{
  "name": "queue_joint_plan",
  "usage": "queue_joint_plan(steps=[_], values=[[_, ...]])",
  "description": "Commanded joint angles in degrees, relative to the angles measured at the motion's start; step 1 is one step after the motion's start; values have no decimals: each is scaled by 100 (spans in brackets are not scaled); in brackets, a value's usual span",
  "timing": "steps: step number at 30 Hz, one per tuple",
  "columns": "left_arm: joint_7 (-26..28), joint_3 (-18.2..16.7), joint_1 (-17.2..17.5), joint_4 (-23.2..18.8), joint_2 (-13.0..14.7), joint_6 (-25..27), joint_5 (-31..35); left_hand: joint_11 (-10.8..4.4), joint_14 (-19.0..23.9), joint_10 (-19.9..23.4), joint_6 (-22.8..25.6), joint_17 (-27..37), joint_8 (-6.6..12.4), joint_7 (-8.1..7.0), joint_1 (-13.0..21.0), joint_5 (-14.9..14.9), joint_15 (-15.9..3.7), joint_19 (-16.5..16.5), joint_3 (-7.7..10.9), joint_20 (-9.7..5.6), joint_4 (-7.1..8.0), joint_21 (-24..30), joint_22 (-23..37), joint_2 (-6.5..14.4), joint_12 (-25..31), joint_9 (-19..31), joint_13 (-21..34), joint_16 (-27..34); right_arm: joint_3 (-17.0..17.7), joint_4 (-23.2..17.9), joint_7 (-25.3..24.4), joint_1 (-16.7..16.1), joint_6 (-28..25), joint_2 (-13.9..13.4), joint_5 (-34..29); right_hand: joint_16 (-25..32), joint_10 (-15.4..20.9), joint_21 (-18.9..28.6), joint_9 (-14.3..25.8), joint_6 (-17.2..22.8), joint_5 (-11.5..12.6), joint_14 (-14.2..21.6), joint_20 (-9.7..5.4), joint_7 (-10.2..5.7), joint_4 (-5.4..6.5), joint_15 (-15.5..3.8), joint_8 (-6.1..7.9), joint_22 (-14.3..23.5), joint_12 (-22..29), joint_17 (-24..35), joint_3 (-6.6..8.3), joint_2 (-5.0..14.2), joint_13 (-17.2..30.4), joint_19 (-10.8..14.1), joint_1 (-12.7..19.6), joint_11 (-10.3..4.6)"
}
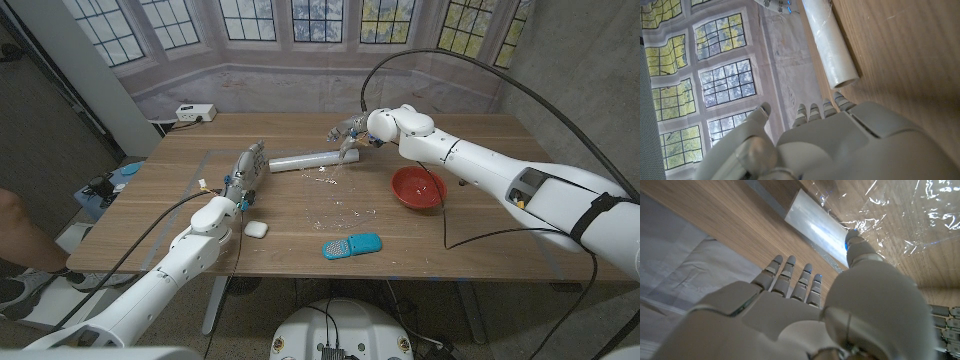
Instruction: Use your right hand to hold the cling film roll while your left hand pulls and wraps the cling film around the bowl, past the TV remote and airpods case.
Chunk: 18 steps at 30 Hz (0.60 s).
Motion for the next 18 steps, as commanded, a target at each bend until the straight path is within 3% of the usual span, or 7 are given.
queue_joint_plan(steps=[1, 8, 18], values=[[50, -11, 62, -62, 18, 26, -14, 20, 53, 31, 68, 11, 35, 12, 40, -20, 42, 31, 38, 24, -12, -35, 12, 2, 35, 31, 32, 17, -137, 291, -216, 58, -58, 199, 68, 64, 197, 33, 17, 257, 39, 198, -86, -47, 28, -528, 92, 27, 72, 31, 73, -8, 18, 70, 54, -3], [86, -21, 115, -104, 24, 40, -25, 17, 98, 62, 102, 10, 39, 19, 38, -22, 42, 49, 53, 31, -17, -54, 12, -2, 40, 32, 32, 21, -153, 277, -432, -15, -122, 204, 80, 76, 444, 68, 20, 638, 51, 409, -158, 8, 31, -593, 171, 26, 100, 29, 116, -48, 19, 226, 78, -31], [125, -33, 185, -189, 54, 60, -25, 24, 135, 96, 129, 10, 39, 30, 34, -24, 50, 79, 69, 39, -22, -74, 13, -7, 45, 33, 34, 19, -254, 504, -539, 25, -136, 334, 106, 84, 538, 94, 19, 711, 63, 555, -228, 27, 6, -639, 148, 26, 86, 28, 184, -46, 18, 365, 180, -39]])
